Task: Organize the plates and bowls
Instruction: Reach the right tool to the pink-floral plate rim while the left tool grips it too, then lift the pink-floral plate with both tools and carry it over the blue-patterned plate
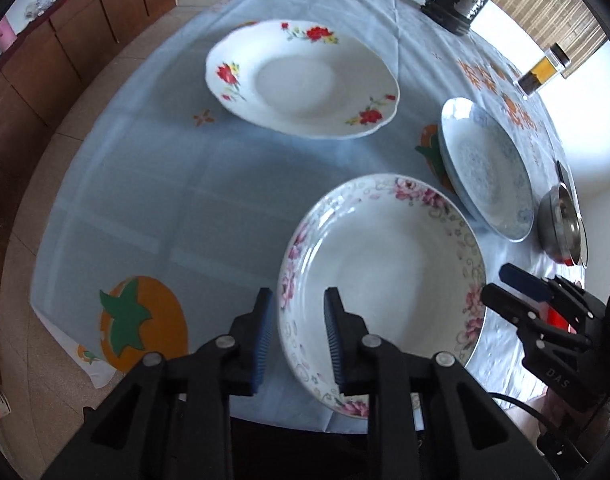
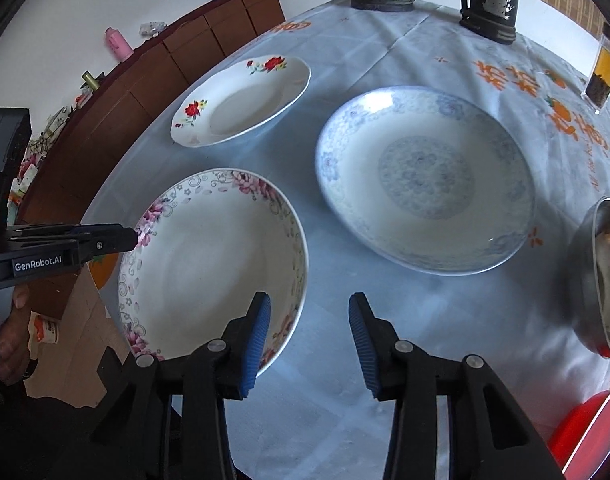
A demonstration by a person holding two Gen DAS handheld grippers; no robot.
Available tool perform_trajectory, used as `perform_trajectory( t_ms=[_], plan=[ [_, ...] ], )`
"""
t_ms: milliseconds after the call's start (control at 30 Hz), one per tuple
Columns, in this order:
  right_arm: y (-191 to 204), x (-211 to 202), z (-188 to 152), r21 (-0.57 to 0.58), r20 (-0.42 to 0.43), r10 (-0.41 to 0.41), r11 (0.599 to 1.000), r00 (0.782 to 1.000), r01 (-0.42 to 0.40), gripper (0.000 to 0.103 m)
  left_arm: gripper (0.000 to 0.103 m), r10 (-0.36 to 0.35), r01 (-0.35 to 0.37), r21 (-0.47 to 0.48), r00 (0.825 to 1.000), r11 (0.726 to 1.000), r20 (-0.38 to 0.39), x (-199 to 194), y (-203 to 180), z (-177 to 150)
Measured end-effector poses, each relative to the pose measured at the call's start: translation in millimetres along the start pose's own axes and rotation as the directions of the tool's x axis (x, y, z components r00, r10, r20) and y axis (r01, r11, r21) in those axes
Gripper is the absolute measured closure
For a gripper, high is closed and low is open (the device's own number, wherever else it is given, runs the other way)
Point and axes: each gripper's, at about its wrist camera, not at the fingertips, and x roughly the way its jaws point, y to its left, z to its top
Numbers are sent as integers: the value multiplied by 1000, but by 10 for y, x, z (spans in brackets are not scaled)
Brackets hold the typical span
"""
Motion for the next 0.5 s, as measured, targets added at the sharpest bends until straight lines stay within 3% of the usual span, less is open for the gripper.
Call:
perform_trajectory(
  t_ms=[100,233,367,500],
  plan=[
    [24,54,-11,-5,-19,2,1000,1000,-2,62,81,-20,19,-13,1000,1000,-18,50,45,-5],
    [19,112,-27,1,-45,12,1000,999,-12,77,82,-27,27,-18,999,999,-28,88,68,-14],
    [24,164,-38,-8,-57,27,1000,998,-27,85,93,-12,12,-17,999,1000,-32,144,95,7],
    [71,221,-38,-38,-72,34,999,997,-36,88,96,-18,17,-20,999,1000,-45,210,97,56]
  ],
)
